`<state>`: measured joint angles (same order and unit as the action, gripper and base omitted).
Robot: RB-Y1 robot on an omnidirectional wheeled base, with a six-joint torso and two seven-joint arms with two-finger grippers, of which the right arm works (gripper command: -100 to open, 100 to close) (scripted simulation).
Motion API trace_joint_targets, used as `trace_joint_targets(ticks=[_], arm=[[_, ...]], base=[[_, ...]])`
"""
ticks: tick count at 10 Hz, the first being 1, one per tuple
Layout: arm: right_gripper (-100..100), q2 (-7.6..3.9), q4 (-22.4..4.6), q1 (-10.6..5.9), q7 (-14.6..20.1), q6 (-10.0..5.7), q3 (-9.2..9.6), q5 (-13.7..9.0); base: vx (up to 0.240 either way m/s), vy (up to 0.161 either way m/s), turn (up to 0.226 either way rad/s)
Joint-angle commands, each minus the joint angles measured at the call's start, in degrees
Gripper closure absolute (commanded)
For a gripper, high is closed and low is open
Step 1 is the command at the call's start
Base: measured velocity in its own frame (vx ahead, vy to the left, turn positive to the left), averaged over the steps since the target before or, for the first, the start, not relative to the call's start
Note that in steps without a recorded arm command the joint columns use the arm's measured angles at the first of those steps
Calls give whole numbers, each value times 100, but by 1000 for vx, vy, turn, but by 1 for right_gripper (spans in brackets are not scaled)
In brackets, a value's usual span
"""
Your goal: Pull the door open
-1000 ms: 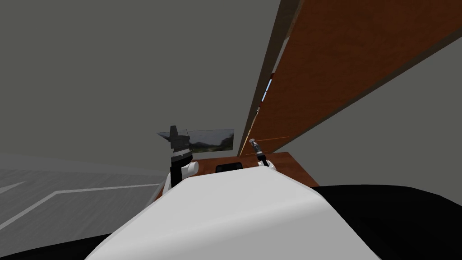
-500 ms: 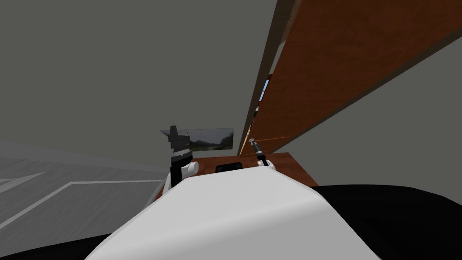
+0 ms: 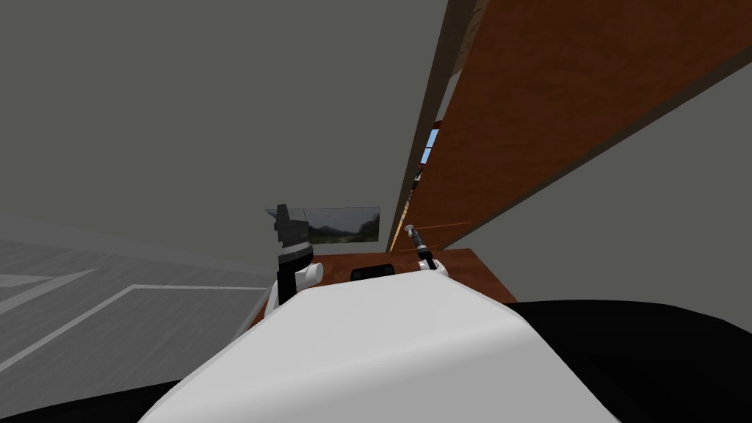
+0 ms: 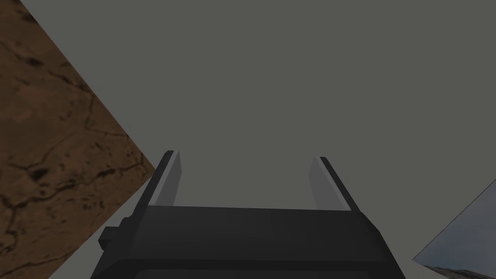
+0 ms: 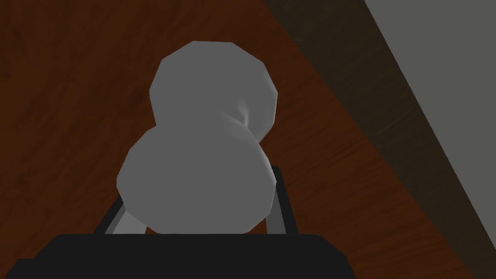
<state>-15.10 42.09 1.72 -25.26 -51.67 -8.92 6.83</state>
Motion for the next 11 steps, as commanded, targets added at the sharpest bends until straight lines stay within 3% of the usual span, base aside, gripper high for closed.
trace_joint_targets(ticks=[1, 8, 11], arm=[[100, 90, -58, 3, 286, -26, 149, -74], [100, 74, -109, -76, 1275, 3, 343, -483], [100, 70, -121, -96, 1532, 11, 393, -587]], base=[[-41, -25, 35], [-53, -24, 56], [-41, -22, 37]])
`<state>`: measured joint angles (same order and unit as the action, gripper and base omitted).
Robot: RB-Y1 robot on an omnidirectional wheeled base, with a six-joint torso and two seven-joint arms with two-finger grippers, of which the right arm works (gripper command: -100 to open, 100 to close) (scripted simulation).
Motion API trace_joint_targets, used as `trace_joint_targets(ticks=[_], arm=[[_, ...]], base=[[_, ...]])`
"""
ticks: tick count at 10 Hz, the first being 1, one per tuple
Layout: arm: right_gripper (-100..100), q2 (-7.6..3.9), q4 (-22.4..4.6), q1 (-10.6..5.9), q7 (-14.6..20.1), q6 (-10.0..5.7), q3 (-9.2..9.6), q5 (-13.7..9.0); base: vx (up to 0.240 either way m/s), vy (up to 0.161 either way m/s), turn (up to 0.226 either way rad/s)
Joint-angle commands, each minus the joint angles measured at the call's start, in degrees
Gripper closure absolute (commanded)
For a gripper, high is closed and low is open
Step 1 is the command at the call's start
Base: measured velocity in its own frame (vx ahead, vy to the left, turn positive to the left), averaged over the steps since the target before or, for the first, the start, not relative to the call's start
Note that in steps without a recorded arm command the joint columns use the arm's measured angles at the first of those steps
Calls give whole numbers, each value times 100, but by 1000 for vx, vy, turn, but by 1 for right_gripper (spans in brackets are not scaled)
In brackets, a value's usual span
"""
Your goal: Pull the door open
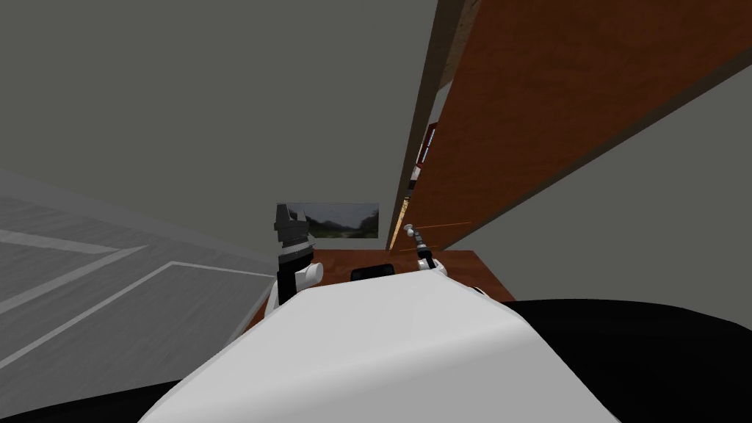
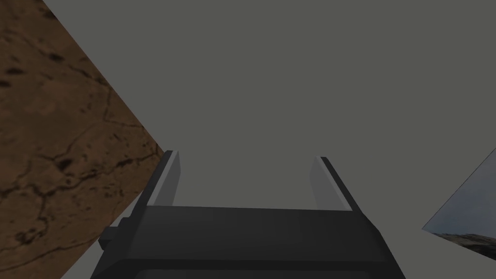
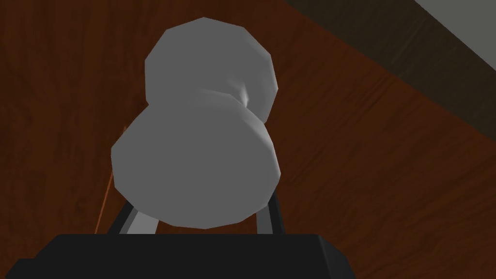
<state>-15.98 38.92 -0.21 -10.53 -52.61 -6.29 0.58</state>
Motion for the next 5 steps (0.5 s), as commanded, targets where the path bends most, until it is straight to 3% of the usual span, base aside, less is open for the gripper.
trace_joint_targets(ticks=[1, 2, 5], arm=[[100, 158, 195, 97, 58, 105, 129, 37], [100, 154, 181, 76, 297, 113, 181, -73], [100, 149, 168, 55, 535, 121, 234, -183]], base=[[-17, -7, 8], [-39, -11, 41], [-44, -24, 56]])
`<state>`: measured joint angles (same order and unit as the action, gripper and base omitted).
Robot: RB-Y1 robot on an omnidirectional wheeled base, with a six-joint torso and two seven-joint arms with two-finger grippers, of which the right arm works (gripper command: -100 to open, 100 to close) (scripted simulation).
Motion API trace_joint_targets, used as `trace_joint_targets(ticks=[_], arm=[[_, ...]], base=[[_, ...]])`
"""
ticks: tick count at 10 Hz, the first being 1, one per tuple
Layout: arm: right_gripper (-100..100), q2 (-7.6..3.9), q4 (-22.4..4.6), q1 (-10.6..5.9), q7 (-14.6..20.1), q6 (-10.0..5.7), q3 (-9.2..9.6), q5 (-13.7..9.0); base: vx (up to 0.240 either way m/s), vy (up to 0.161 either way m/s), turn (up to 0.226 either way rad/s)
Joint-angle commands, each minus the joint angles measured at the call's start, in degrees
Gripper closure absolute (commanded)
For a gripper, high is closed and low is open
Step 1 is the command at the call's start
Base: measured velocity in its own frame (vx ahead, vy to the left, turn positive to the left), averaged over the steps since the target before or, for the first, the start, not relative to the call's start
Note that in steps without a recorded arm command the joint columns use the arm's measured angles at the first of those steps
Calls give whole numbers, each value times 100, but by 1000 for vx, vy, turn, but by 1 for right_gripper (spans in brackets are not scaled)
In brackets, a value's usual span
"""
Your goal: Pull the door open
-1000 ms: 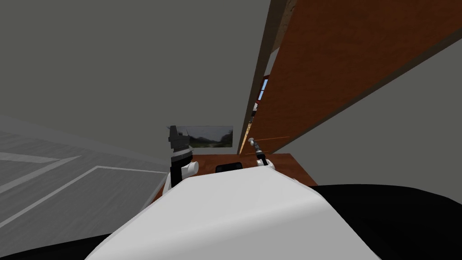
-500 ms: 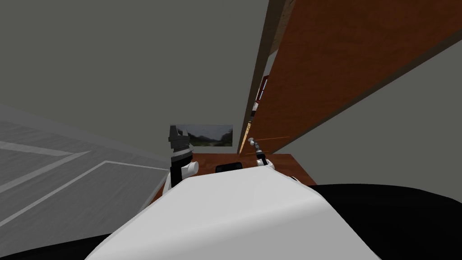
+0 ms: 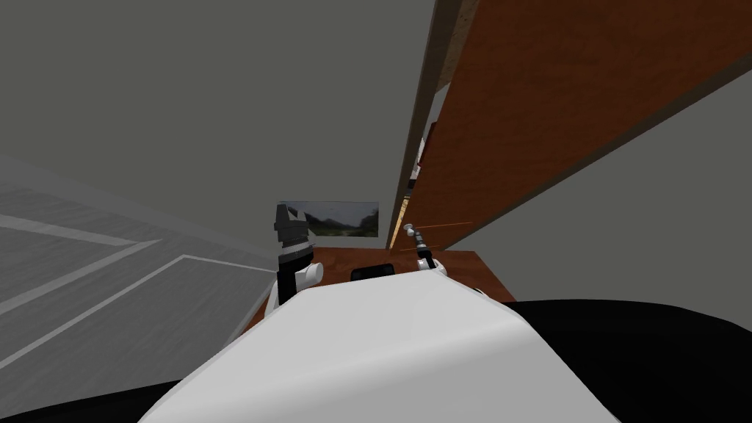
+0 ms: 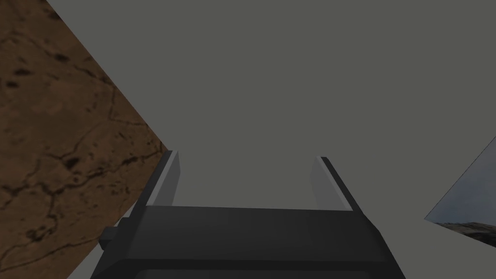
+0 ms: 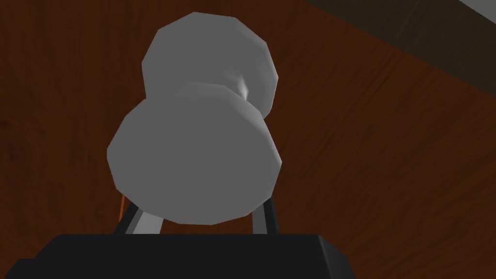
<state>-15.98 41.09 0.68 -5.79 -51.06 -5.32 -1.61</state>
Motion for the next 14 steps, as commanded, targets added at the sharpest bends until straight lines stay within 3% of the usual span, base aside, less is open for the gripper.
trace_joint_targets(ticks=[1, 12, 14], arm=[[100, 145, -62, -56, 286, -26, 190, -74], [100, 119, -146, -186, 1713, 24, 510, -750], [100, 119, -146, -186, 1729, 24, 510, -750]], base=[[-59, -16, 45], [-52, -24, 52], [-24, -10, 25]])
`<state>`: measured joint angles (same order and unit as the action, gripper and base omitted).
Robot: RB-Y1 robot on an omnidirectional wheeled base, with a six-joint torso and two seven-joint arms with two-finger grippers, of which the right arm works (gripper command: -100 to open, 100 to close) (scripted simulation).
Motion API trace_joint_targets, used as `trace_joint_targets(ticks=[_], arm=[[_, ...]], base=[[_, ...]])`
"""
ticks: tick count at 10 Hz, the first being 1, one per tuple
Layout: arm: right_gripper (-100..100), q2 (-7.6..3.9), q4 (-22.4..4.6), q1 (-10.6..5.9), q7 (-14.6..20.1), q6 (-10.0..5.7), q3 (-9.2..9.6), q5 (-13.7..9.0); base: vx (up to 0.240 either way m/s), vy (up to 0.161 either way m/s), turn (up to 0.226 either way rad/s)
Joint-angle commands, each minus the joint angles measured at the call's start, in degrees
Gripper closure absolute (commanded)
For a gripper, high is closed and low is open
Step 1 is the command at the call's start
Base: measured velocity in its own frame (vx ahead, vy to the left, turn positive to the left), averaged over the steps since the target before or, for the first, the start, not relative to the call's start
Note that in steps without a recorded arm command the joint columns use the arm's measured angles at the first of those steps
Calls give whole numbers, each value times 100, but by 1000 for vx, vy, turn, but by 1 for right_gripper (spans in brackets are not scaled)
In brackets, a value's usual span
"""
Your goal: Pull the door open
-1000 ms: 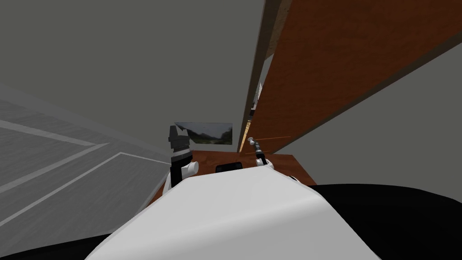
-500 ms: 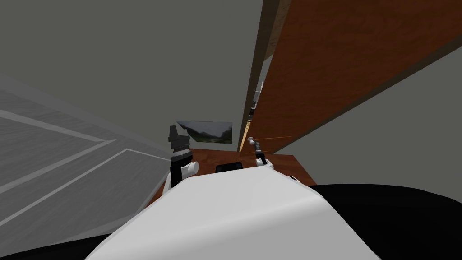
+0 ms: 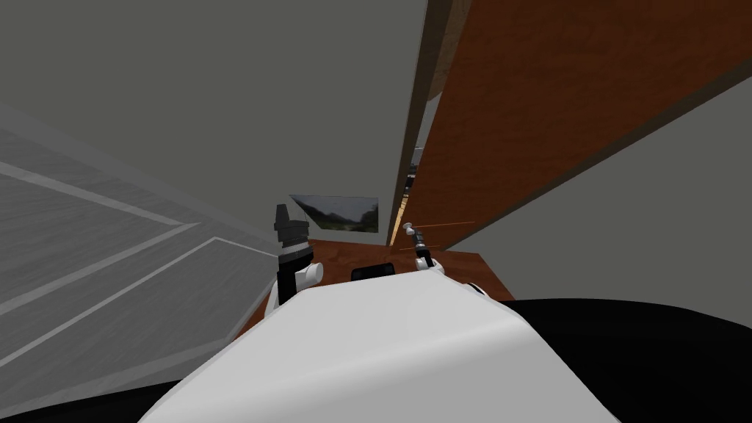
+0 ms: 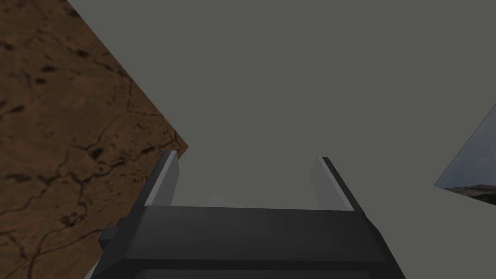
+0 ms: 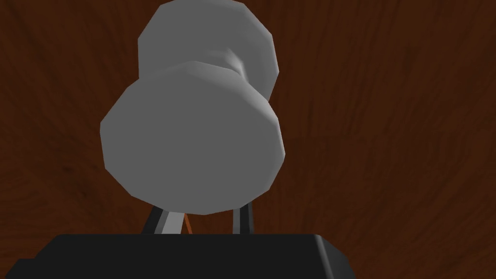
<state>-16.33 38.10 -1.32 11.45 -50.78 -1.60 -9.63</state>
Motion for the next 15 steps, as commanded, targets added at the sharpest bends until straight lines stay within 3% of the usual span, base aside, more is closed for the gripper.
trace_joint_targets(ticks=[1, 3, 4, 8, 9, 11, 12, 15], arm=[[100, 150, 139, -8, 244, 4, 191, -61], [100, 150, 139, -8, 244, 4, 191, -61], [100, 146, 125, -30, 482, 12, 245, -174], [100, 146, 125, -30, 482, 12, 245, -174], [100, 146, -46, -30, 482, 12, 245, -174], [100, 146, 125, -30, 482, 12, 245, -174], [100, 141, 111, -52, 720, 20, 299, -288], [100, 141, 111, -52, 720, 20, 299, -288]], base=[[-35, -14, 94], [-33, -11, -1], [-28, -6, 71], [-15, -8, 11], [3, -12, -8], [-2, 4, -6], [-37, -17, 65], [-21, -7, 15]])
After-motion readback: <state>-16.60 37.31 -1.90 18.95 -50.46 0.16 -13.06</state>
